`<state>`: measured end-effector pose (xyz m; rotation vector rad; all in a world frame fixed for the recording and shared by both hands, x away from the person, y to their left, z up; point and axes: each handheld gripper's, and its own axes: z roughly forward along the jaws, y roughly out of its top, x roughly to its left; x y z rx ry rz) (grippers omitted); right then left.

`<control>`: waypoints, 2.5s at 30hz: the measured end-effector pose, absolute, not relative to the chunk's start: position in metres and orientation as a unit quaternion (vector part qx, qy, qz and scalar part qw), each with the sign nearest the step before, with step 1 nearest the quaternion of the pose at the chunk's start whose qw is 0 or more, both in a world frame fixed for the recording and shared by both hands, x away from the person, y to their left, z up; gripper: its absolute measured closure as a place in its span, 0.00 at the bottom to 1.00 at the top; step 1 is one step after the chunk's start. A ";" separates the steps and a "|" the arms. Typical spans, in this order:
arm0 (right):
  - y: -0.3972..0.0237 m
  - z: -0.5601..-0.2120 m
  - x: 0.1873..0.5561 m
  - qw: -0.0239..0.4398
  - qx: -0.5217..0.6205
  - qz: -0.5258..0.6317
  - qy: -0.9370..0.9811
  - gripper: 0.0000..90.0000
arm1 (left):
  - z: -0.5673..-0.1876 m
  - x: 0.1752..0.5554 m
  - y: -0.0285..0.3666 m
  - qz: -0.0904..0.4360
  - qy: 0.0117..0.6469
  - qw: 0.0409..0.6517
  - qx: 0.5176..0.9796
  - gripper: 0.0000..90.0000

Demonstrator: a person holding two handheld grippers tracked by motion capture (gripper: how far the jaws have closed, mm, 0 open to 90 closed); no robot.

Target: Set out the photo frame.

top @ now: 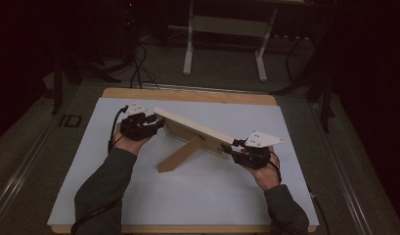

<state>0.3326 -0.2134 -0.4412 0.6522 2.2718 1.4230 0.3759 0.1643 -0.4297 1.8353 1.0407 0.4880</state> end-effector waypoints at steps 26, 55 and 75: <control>-0.195 -0.442 0.312 0.218 0.234 0.506 0.801 0.76 | -0.425 0.398 0.151 0.189 0.456 0.459 0.739 0.61; -0.162 -0.442 0.300 0.200 0.203 0.523 0.803 0.77 | -0.411 0.391 0.122 0.156 0.406 0.460 0.774 0.60; -0.156 -0.443 0.302 0.208 0.241 0.533 0.784 0.79 | -0.394 0.376 0.152 0.127 0.432 0.482 0.752 0.56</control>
